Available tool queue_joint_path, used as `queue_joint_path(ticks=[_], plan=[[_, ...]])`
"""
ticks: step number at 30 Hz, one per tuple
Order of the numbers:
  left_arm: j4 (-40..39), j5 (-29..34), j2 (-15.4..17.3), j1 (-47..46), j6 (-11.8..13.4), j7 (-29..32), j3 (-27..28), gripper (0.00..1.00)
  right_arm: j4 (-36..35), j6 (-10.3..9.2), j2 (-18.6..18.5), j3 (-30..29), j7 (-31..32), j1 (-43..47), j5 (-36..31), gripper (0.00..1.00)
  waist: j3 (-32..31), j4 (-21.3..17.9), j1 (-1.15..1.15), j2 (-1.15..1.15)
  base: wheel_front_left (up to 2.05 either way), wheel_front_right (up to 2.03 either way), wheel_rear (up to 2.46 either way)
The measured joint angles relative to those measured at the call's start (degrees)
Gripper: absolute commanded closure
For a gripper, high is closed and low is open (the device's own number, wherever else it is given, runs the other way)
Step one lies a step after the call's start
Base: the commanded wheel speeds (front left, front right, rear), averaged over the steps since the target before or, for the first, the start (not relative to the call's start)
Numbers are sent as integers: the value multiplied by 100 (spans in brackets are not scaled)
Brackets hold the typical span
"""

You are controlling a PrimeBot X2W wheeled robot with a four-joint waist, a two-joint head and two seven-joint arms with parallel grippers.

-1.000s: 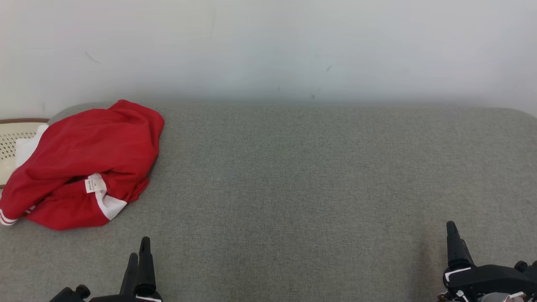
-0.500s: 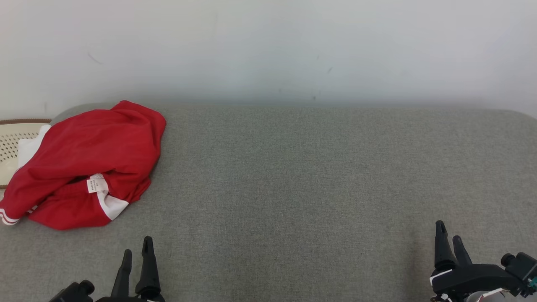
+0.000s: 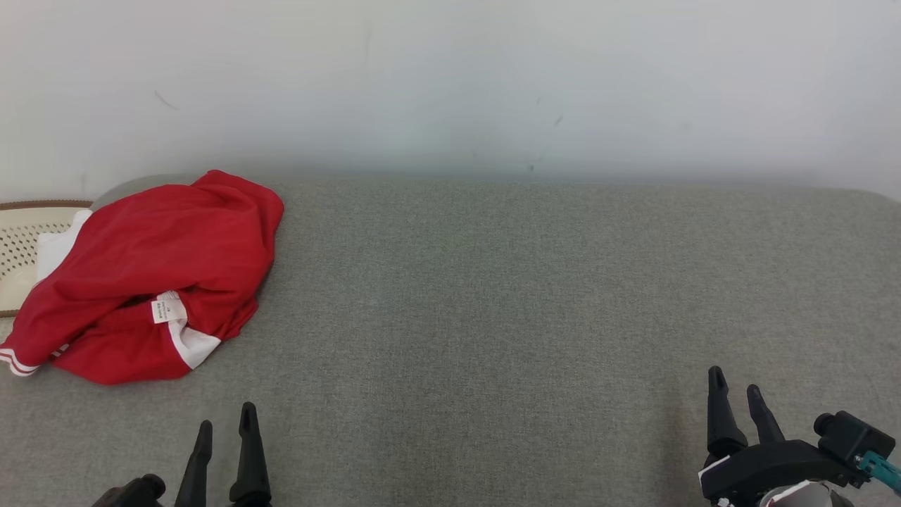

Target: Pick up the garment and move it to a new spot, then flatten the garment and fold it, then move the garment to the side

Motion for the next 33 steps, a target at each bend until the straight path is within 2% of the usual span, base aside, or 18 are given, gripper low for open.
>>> queue_joint_path(ticks=[16, 21, 33], plan=[[-197, 1001, 67, 121, 182, -133, 177, 0, -259, 0, 0, 313, -203, 127, -992, 0, -51, 42, 0, 0, 0, 0, 0], [-208, 1366, 190, 187, 105, -175, 73, 0, -312, 0, 2, 424, -231, 224, -1246, 0, -78, 80, 0, 0, 0, 0, 0], [-347, 1926, 226, 201, 156, -257, -4, 0, -508, 0, 2, 641, -311, 332, -1858, 0, -125, 107, 0, 0, 0, 0, 0]])
